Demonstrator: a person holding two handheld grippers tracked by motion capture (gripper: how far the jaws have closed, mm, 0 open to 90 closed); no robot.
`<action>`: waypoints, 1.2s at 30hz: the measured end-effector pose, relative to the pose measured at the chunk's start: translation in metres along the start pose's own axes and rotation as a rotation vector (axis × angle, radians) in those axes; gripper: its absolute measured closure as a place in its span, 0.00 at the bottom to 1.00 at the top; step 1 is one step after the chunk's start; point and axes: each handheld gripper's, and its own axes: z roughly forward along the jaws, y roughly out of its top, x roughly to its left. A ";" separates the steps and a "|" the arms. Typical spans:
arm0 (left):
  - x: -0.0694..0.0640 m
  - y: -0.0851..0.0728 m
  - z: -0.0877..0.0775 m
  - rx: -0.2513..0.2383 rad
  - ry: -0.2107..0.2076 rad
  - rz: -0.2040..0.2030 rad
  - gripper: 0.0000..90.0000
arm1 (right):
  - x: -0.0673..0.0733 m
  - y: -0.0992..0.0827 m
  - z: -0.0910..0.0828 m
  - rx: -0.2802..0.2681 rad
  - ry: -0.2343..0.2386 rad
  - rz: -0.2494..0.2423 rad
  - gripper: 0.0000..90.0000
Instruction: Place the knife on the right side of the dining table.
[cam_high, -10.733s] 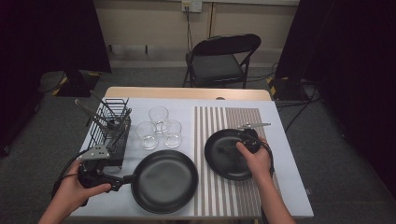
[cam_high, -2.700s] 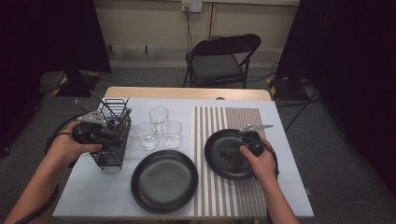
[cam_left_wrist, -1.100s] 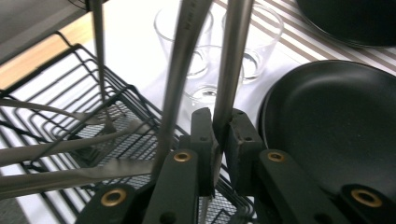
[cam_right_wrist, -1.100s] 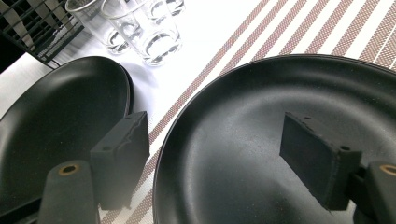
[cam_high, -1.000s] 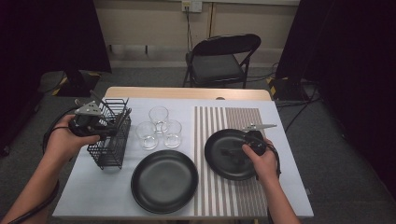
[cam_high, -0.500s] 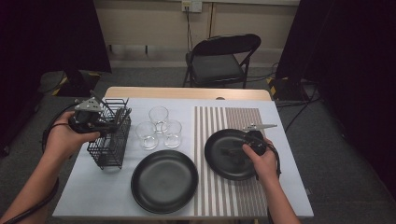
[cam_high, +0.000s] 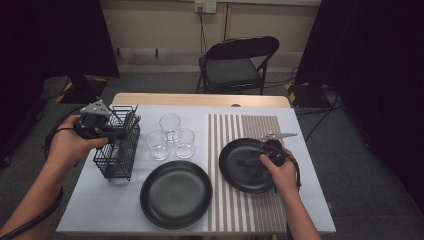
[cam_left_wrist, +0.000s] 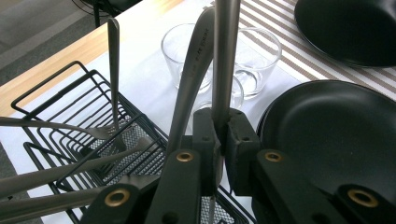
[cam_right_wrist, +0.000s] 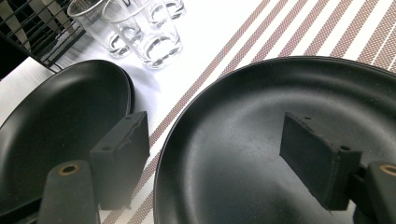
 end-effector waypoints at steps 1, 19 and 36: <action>0.000 0.001 -0.001 0.004 -0.001 0.004 0.93 | 0.000 0.000 0.000 0.001 -0.001 0.002 0.26; 0.000 0.020 -0.009 -0.043 0.011 0.006 0.93 | 0.000 0.000 0.000 -0.002 0.008 0.005 0.26; -0.002 0.034 -0.015 -0.062 0.012 0.011 0.93 | 0.000 0.000 -0.001 -0.006 0.010 0.006 0.26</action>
